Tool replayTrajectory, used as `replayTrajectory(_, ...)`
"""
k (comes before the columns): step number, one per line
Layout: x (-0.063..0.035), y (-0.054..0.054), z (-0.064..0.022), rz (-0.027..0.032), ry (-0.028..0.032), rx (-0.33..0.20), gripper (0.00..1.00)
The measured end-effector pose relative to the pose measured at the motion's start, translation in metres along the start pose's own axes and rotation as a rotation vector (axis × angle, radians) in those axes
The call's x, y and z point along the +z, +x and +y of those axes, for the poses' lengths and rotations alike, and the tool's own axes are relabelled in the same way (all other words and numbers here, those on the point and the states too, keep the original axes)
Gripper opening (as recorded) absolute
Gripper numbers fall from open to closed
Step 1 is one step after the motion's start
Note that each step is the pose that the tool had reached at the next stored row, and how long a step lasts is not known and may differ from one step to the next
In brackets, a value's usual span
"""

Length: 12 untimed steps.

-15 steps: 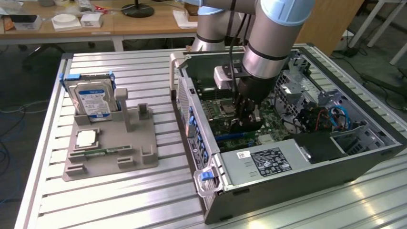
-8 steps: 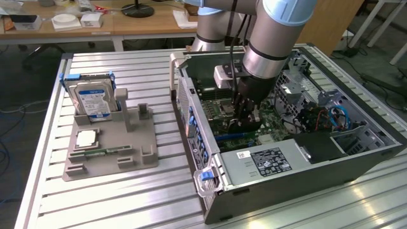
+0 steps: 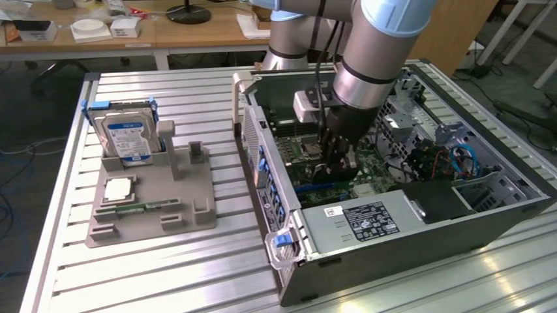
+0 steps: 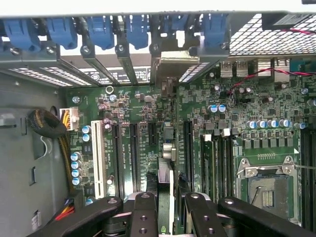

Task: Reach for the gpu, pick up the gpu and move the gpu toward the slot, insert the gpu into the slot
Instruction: 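Insert the gpu into the slot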

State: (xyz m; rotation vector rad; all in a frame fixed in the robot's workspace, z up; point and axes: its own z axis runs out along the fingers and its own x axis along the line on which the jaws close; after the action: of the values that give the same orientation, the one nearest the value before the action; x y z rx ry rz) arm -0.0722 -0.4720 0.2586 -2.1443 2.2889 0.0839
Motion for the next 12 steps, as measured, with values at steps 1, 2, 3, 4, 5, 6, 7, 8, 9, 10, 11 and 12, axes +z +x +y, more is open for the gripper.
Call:
replayTrajectory(1,0.0001,0.0003,0.0000,-0.0001,0.0000,0.000,0.27)
replayTrajectory(2,0.0001,0.0004,0.0000,-0.0002,0.0001,0.000,0.27)
replayTrajectory(3,0.0002,0.0004,0.0000,-0.0002,0.0001,0.000,0.27)
replayTrajectory(4,0.0003,0.0006,0.0000,-0.0002,0.0000,0.000,0.27)
replayTrajectory(5,0.0004,0.0008,0.0002,-0.0001,-0.0001,0.000,0.27)
replayTrajectory(6,0.0006,0.0010,0.0005,-0.0001,-0.0001,0.000,0.27)
replayTrajectory(7,0.0008,0.0011,0.0010,-0.0001,-0.0002,0.000,0.27)
replayTrajectory(8,0.0010,0.0012,0.0015,0.0001,-0.0003,0.000,0.27)
replayTrajectory(9,0.0012,0.0013,0.0020,0.0001,-0.0004,0.000,0.27)
replayTrajectory(10,0.0014,0.0013,0.0026,0.0001,-0.0006,0.000,0.27)
replayTrajectory(11,0.0016,0.0014,0.0031,0.0002,-0.0006,0.000,0.27)
replayTrajectory(12,0.0019,0.0014,0.0037,0.0001,-0.0006,0.000,0.27)
